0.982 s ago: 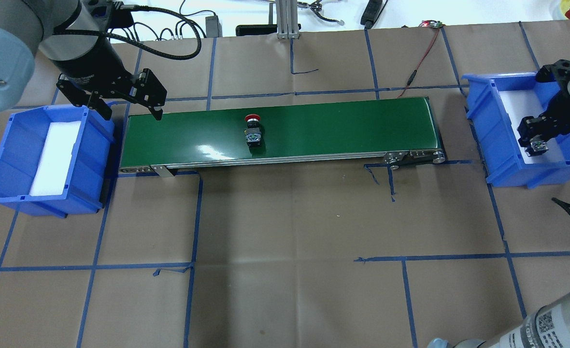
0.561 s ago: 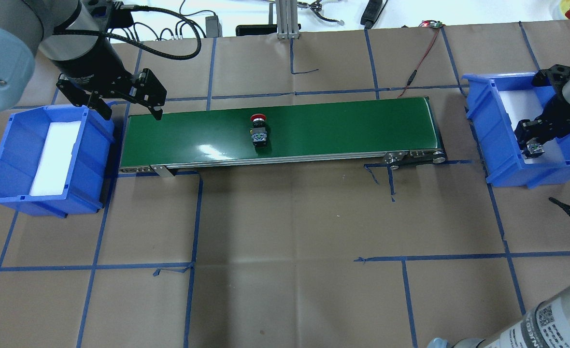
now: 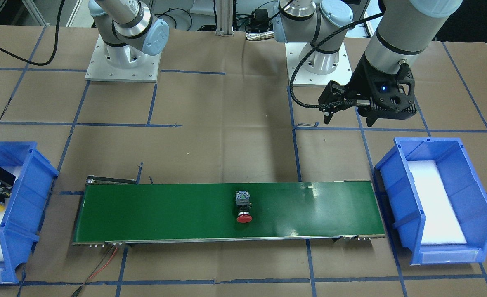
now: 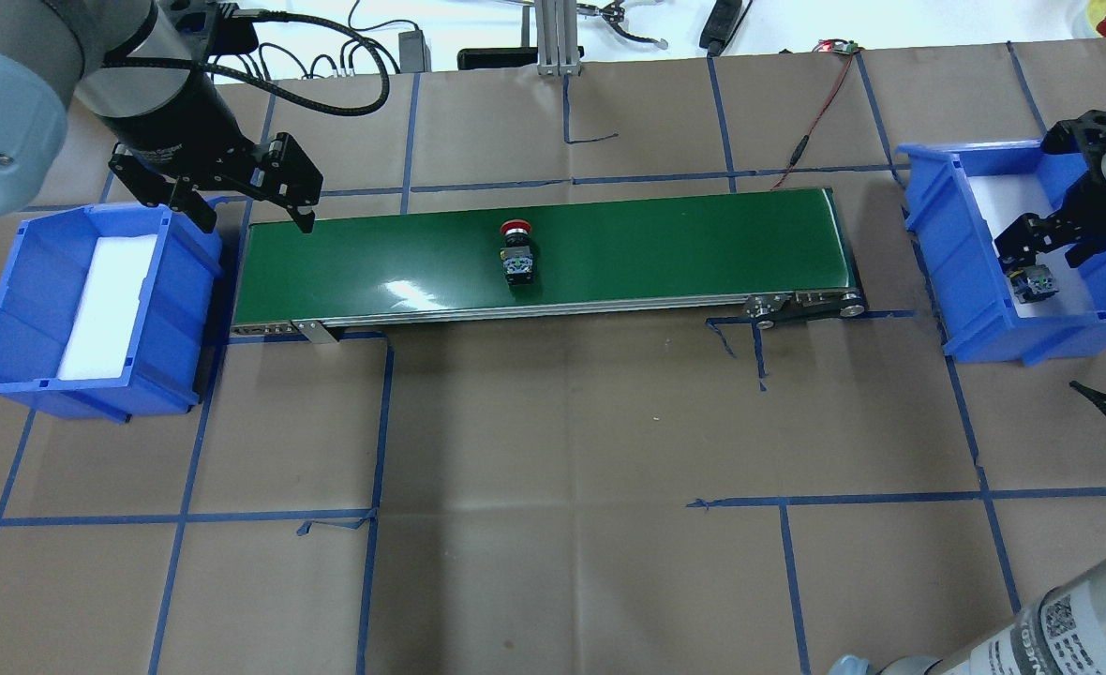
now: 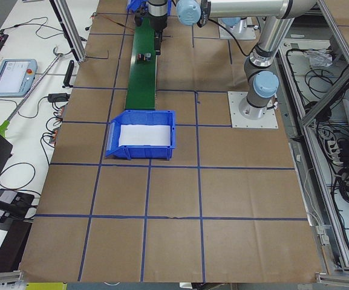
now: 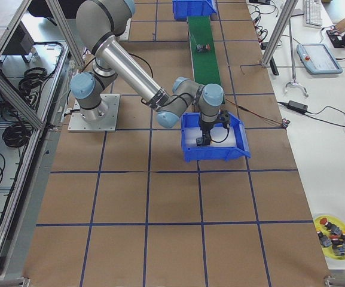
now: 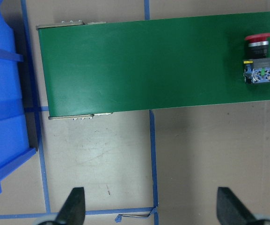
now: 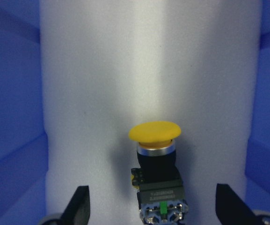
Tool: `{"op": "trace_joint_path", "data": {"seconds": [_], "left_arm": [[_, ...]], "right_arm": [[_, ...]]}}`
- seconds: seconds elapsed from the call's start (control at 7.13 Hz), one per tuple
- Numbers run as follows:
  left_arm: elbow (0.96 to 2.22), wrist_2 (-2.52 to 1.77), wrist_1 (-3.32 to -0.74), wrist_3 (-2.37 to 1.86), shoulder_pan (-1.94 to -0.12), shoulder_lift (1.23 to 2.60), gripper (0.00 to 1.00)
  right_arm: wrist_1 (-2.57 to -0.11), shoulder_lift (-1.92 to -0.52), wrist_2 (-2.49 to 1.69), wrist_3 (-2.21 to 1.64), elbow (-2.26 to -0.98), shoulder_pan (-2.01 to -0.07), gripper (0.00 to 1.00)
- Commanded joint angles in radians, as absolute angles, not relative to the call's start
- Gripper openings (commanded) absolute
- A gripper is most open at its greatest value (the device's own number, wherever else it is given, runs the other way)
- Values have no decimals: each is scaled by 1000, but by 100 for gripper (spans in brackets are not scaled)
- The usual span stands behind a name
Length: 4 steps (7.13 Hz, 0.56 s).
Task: Transport two buttons from left to right
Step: 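Release the yellow button in the bin and raise the right gripper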
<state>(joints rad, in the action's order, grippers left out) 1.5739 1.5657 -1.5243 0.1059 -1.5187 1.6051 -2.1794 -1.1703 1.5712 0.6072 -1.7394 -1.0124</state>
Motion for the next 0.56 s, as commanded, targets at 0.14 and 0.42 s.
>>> {"op": "trace_joint_path", "data": {"seconds": [0.14, 0.42], "left_arm": [[1574, 1566, -1525, 106, -1519, 1605, 99], [1574, 1565, -1523, 106, -1519, 1605, 99]], "right_arm": [[-2116, -1276, 1540, 594, -1651, -1020, 99], [-2022, -1344, 1474, 473, -1585, -1043, 99]]}}
